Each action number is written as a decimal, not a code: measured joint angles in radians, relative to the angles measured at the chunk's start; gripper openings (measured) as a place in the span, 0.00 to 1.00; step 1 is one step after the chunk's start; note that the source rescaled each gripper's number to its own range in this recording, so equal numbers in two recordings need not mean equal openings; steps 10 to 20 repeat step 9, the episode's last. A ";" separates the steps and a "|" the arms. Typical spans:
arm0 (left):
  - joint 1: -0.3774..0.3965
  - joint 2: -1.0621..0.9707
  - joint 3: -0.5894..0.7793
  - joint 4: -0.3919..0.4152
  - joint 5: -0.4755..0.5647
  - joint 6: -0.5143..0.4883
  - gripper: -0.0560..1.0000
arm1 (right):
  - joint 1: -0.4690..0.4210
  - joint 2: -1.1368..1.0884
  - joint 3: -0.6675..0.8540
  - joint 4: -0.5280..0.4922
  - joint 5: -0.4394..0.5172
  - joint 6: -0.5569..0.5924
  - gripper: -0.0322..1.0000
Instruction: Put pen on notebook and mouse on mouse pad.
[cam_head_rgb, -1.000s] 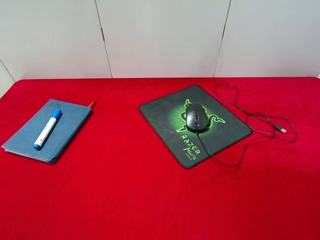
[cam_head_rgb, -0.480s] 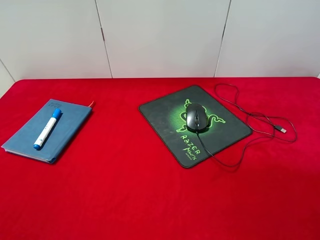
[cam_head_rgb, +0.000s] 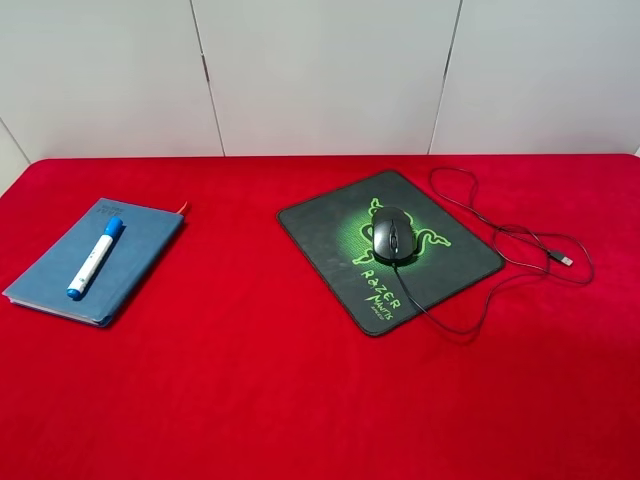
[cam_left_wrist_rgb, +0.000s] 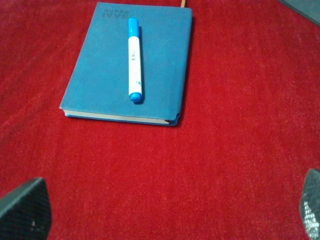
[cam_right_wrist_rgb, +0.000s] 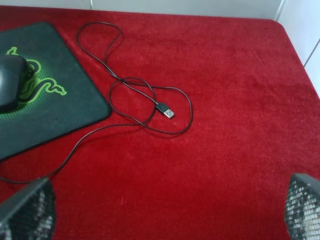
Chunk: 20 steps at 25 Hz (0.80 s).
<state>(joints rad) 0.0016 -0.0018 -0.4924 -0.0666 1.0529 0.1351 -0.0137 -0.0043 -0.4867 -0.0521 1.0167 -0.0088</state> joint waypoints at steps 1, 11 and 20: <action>0.000 0.000 0.000 0.000 0.000 0.000 1.00 | 0.000 0.000 0.000 0.000 0.000 0.000 1.00; 0.000 0.000 0.000 0.000 0.000 0.000 1.00 | 0.000 0.000 0.000 0.000 0.000 0.000 1.00; 0.000 0.000 0.000 0.000 0.000 0.000 1.00 | 0.000 0.000 0.000 0.000 0.000 0.000 1.00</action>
